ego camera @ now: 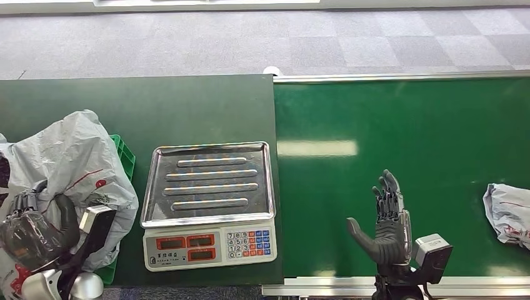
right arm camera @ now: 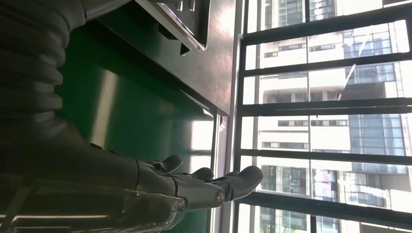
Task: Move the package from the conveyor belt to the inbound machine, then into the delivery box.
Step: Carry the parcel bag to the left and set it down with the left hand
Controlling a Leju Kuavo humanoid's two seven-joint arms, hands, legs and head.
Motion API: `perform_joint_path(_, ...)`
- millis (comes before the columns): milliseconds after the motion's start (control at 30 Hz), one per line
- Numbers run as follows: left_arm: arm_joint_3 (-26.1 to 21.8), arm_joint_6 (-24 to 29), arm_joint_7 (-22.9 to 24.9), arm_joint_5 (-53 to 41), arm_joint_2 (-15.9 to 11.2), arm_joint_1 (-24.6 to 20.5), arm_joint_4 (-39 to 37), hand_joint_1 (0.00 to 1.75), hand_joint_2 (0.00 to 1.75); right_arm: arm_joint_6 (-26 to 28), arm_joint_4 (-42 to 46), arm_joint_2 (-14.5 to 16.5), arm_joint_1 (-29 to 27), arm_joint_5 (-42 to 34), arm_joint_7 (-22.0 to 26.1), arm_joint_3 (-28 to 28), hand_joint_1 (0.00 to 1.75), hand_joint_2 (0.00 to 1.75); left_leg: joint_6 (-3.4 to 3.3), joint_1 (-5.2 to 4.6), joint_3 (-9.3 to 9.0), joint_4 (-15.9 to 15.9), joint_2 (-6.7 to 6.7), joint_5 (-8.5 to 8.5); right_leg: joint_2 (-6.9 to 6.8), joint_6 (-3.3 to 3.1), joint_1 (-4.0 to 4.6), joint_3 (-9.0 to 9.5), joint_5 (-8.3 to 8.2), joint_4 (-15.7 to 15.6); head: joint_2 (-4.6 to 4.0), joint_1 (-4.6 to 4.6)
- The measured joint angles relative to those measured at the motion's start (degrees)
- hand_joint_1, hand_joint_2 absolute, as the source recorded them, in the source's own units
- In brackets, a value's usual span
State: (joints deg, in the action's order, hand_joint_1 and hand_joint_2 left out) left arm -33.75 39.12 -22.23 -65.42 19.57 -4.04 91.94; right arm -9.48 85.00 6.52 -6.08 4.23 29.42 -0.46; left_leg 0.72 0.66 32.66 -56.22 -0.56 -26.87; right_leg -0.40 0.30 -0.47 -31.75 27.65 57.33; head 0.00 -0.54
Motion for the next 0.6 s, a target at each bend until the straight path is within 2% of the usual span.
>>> perform_joint_path(200,-2.3,0.0,-8.7,6.4,0.1,-1.3,0.5,0.00,1.75,-0.3,0.2,0.4,0.0,0.1,-0.1,-0.3,0.00,1.75,0.00,0.00,0.00,0.0,0.00,0.00,0.00,0.00,0.00,0.01,0.00,0.0,0.00,0.01)
perform_joint_path(333,-4.9,0.0,-15.9,16.6,0.1,-2.1,2.9,0.00,1.75,-0.5,0.2,0.5,0.0,0.3,-0.1,-0.3,0.00,1.75,0.00,0.01,0.00,0.0,0.00,0.00,0.00,0.00,0.02,0.00,0.00,0.0,0.00,0.00)
perform_joint_path(400,-5.7,0.0,-17.3,20.4,0.1,-2.2,5.4,0.00,1.75,-0.6,0.1,0.5,0.0,0.4,0.0,-0.3,0.00,1.75,0.00,0.02,0.01,0.0,0.01,0.00,0.00,0.00,0.02,0.00,0.00,0.0,0.00,0.00)
perform_joint_path(600,-6.6,0.0,-17.5,27.5,0.1,-2.3,12.6,0.00,1.75,-0.5,0.1,0.6,0.0,0.4,0.3,-0.1,0.00,1.75,0.00,0.02,0.03,0.0,0.00,0.00,0.00,0.00,0.02,0.00,0.01,0.0,0.00,0.01)
